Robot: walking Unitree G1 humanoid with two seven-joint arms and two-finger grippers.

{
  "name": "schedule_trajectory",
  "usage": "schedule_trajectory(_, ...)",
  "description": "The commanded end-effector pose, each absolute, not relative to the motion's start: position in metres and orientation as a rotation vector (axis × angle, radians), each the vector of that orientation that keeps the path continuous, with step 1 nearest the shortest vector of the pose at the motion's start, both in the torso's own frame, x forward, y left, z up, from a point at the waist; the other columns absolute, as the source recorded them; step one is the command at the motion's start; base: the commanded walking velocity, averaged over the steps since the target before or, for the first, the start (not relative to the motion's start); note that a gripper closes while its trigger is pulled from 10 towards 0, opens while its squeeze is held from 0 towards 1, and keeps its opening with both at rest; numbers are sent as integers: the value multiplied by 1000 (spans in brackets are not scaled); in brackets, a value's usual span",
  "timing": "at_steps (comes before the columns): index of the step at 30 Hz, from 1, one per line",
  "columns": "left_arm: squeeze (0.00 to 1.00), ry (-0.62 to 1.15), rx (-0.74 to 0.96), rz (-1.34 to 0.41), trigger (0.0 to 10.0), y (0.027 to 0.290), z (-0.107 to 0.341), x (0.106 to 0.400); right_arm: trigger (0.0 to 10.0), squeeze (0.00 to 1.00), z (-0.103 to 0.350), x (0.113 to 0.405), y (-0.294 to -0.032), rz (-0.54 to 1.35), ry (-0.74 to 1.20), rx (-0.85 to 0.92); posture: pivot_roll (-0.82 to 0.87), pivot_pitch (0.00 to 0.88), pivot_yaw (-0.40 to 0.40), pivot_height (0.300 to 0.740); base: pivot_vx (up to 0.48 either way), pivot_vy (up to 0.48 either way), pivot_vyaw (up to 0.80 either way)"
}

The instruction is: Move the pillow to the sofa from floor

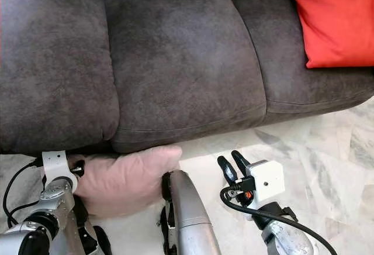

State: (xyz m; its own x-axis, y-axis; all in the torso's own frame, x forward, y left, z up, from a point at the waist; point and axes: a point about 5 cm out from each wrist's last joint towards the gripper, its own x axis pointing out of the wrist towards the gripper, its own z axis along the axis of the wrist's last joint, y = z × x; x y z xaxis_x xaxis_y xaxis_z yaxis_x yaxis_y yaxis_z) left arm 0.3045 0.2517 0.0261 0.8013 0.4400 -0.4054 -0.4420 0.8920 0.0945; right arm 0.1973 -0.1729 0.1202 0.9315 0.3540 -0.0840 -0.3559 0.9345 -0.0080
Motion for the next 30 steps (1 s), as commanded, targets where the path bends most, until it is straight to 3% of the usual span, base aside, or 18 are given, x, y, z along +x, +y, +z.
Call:
schedule_trajectory(1, 0, 544, 23, 480, 0, 249, 4, 286, 10000, 0, 120, 193, -180, 344, 103, -34, -203, 456, -298, 559, 0, 0, 0)
schedule_trajectory(30, 0, 607, 65, 502, 0, 254, -7, 273, 10000, 0, 120, 194, -176, 350, 114, -20, -195, 456, -293, 559, 0, 0, 0)
